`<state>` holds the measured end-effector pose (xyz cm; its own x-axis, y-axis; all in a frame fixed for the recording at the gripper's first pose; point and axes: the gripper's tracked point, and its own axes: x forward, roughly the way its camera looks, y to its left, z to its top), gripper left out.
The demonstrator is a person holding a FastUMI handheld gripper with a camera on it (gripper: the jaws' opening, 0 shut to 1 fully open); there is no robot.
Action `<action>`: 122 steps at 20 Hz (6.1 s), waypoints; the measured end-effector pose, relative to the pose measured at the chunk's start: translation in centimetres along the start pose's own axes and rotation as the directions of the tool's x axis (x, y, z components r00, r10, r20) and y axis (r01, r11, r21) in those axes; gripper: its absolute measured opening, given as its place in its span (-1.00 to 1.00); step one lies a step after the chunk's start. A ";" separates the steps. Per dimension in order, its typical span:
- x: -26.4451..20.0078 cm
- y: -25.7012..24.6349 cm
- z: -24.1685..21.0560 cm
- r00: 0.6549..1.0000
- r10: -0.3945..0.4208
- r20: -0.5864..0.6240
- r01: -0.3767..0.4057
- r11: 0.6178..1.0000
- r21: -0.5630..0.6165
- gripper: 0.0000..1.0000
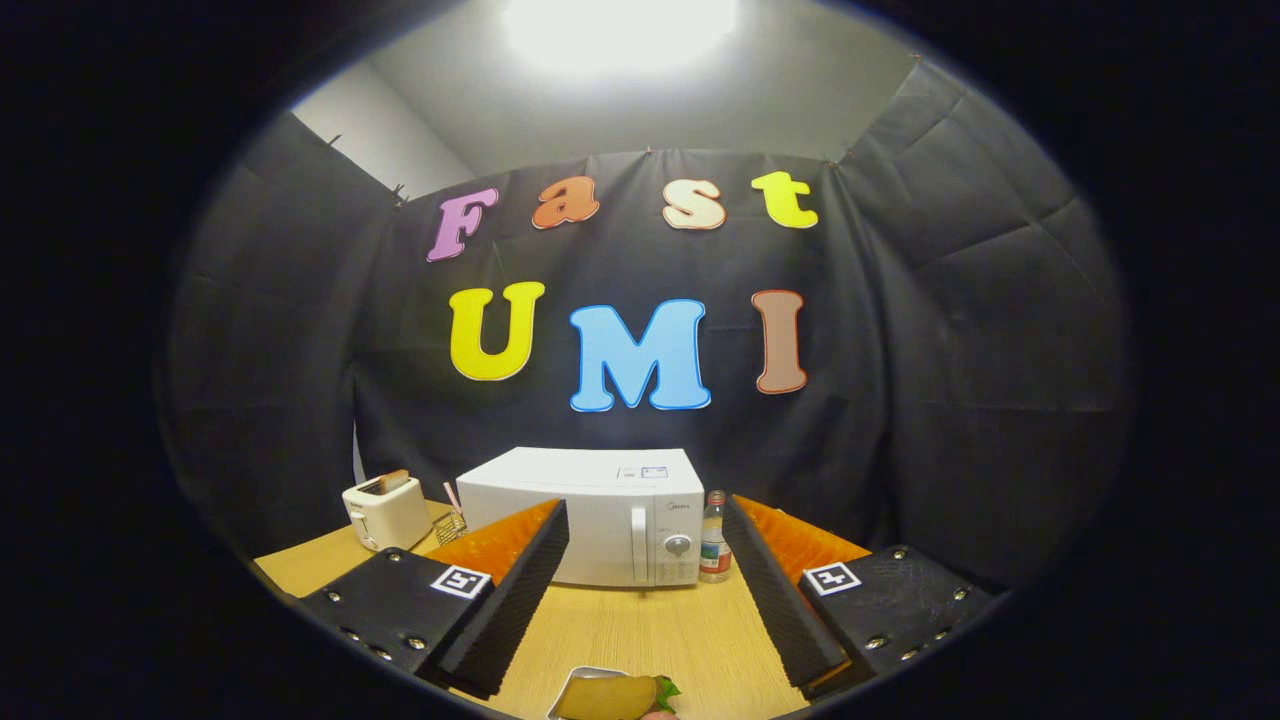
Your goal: Open the microwave, put the food inside, and close the microwave door.
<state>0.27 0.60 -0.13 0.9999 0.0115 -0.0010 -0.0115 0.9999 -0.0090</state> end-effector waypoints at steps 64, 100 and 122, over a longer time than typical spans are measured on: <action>26.1 1.9 -22.0 0.882 0.066 -0.466 -0.106 0.993 -0.060 -0.77; 1.2 23.1 -22.4 0.775 0.301 -0.556 -0.366 0.931 -0.007 -0.59; -6.5 29.0 -11.7 0.675 0.650 -0.350 -0.607 0.758 0.239 0.95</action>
<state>-6.56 29.42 -12.04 0.6667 0.6543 -0.3568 -0.6151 0.7534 0.2323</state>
